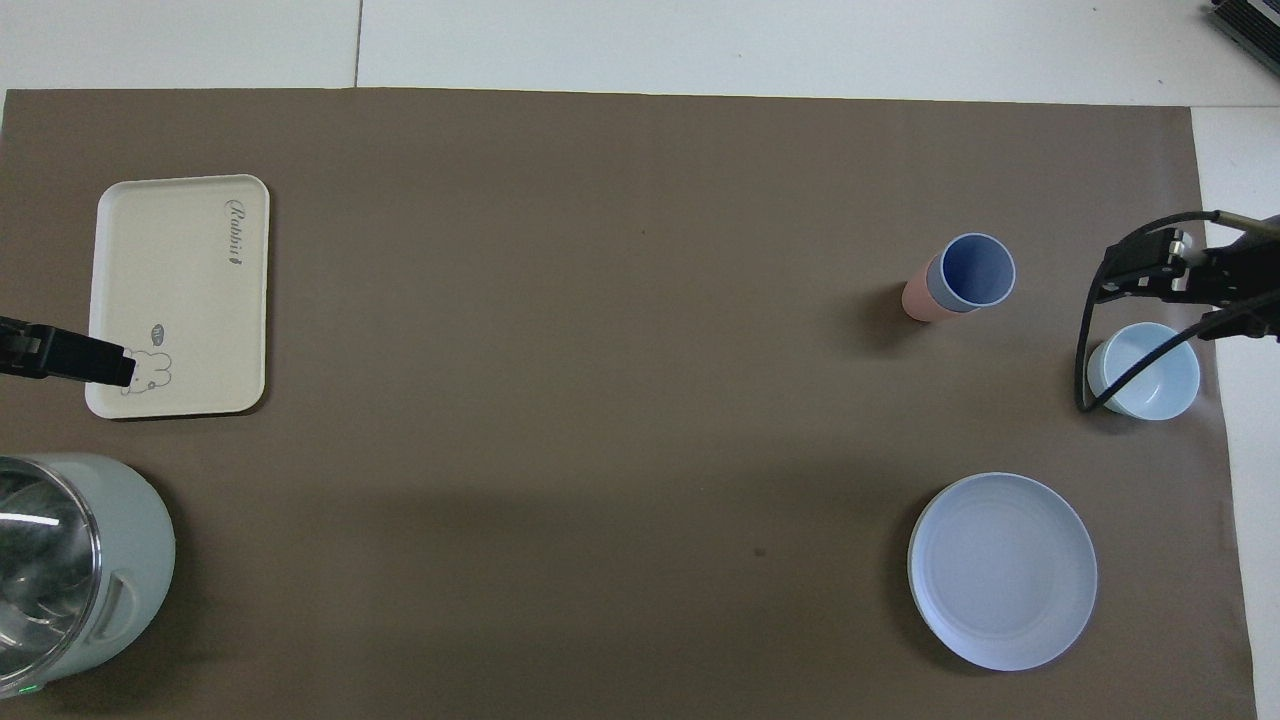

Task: Place cup on tray
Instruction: 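Move the right gripper toward the blue cup nested in the pink cup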

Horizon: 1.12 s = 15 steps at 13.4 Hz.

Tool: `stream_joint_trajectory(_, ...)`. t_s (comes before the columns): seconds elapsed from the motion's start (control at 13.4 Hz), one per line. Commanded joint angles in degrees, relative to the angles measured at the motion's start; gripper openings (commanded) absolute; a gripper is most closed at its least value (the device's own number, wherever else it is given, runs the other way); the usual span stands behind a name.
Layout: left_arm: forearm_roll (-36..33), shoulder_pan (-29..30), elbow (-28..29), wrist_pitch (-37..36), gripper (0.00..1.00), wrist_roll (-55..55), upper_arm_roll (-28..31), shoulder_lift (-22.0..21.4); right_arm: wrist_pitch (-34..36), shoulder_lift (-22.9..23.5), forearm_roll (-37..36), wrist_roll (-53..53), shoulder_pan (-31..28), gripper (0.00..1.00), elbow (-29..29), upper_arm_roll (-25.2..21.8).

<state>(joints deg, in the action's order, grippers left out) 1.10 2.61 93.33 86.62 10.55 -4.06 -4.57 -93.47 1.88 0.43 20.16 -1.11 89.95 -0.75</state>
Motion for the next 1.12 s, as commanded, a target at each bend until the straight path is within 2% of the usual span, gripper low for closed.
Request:
stream_joint_trajectory(0.0,0.4,0.6,0.4,-0.7,1.0,-0.4,-0.2,-0.4,0.0,8.4,1.0,4.5,-2.7,0.97,-7.8,0.2)
stream_joint_trajectory(0.15,0.4,0.6,0.4,-0.7,1.0,-0.4,-0.2,-0.4,-0.6,13.5,0.9,5.6,-4.3,0.97,-11.0,0.3)
stream_joint_trajectory(0.3,0.4,0.6,0.4,-0.7,1.0,-0.4,-0.2,-0.5,-0.7,20.8,1.5,7.8,-6.6,0.97,-17.0,0.4)
stream_joint_trajectory(0.37,0.4,0.6,0.4,-0.7,1.0,-0.4,-0.2,-0.5,-0.7,23.6,4.2,10.4,-7.7,0.97,-18.7,0.3)
stream_joint_trajectory(0.82,0.4,0.6,0.4,-0.7,1.0,-0.4,-0.2,-0.4,-5.0,31.8,17.7,27.2,-10.6,0.97,-18.8,0.2)
stream_joint_trajectory(0.97,0.4,0.6,0.4,-0.7,1.0,-0.4,-0.2,-0.4,-5.8,35.5,19.4,31.9,-11.5,0.97,-18.9,0.3)
stream_joint_trajectory(1.04,0.4,0.6,0.4,-0.7,1.0,-0.4,-0.2,-0.5,-5.8,35.8,19.7,32.2,-11.1,0.97,-18.8,0.3)
